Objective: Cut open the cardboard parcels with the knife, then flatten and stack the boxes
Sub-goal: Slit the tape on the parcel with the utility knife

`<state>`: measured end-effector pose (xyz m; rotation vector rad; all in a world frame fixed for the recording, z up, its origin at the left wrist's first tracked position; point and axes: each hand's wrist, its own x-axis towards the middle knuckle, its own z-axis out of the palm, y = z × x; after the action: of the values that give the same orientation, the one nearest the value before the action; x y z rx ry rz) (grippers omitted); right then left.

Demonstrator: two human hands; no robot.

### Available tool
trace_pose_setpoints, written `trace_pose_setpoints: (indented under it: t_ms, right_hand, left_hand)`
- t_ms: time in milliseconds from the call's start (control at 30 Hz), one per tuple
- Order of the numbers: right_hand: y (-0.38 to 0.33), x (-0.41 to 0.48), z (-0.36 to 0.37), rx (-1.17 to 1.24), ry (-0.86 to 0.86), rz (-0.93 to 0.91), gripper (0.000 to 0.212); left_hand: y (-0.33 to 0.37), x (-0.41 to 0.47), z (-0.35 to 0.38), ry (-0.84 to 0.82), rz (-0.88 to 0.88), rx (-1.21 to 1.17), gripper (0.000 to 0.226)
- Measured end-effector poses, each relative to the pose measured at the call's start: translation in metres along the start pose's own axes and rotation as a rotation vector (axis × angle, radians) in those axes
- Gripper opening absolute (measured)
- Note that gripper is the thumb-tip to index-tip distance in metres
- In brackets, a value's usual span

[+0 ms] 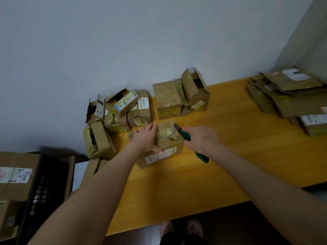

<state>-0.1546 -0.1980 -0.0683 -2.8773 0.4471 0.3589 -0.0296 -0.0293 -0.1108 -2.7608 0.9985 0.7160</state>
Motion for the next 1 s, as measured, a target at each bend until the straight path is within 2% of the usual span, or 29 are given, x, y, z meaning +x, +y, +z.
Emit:
trace_pose_setpoints:
  t_ms: [200,400,567,1000]
  right_hand:
    - [-0.019,0.006,-0.007,-0.257,-0.028,0.012,0.022]
    - [-0.027,0.002,-0.004,-0.303,-0.068,0.009,0.009]
    - [-0.03,-0.001,-0.01,-0.3,-0.104,0.002,0.022]
    - [-0.038,-0.004,-0.026,-0.324,-0.185,-0.017,0.029]
  left_hand:
    - [0.002,-0.003,0.002,0.025,-0.006,-0.006,0.125]
    - [0.002,-0.004,0.003,0.029,-0.028,-0.013,0.123]
    - [0.002,-0.005,0.002,0.02,-0.015,-0.01,0.124]
    - [0.005,-0.007,0.0,0.017,-0.005,0.006,0.126]
